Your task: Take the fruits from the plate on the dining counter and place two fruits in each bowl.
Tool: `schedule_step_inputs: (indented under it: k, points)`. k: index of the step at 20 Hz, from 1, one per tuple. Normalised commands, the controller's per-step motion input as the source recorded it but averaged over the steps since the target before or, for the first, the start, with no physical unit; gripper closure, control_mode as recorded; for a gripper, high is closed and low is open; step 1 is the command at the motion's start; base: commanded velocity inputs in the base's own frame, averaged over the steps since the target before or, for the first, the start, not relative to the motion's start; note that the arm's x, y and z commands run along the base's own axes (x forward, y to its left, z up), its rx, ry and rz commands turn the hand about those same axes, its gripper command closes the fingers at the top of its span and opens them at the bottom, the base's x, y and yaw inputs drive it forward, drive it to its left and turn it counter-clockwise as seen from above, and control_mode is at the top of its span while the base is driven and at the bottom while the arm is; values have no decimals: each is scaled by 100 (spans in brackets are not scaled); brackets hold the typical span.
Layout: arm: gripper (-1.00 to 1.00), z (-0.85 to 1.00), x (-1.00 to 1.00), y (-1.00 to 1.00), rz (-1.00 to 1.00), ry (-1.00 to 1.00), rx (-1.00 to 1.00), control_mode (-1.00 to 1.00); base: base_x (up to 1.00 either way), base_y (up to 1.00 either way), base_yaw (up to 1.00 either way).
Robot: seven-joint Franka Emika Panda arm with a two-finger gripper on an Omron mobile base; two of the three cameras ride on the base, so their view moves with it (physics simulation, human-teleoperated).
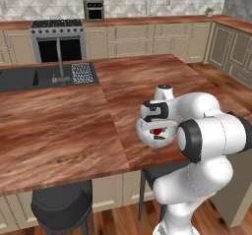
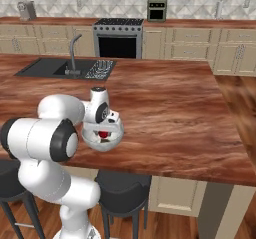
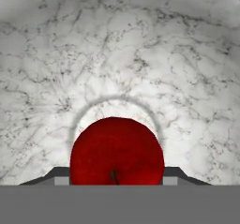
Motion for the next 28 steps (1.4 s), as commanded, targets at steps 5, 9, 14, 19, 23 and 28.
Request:
schedule_step_inputs:
  k: [5,9,14,19,23,28]
  points:
    - [-100,-9,0,0,0,2,0,-100,0,0,0]
    - [-100,0,0,0,0,0,0,-100,0,0,0]
    - [-100,7,-7,-3,0,-3,0,-100,0,0,0]
    - [-100,85,-55,-27,0,-12,2,-100,0,0,0]
    - [-100,96,-100,-9,0,-19,0,-100,0,0,0]
    - [-100,100,-90,9,0,-21,0,-100,0,0,0]
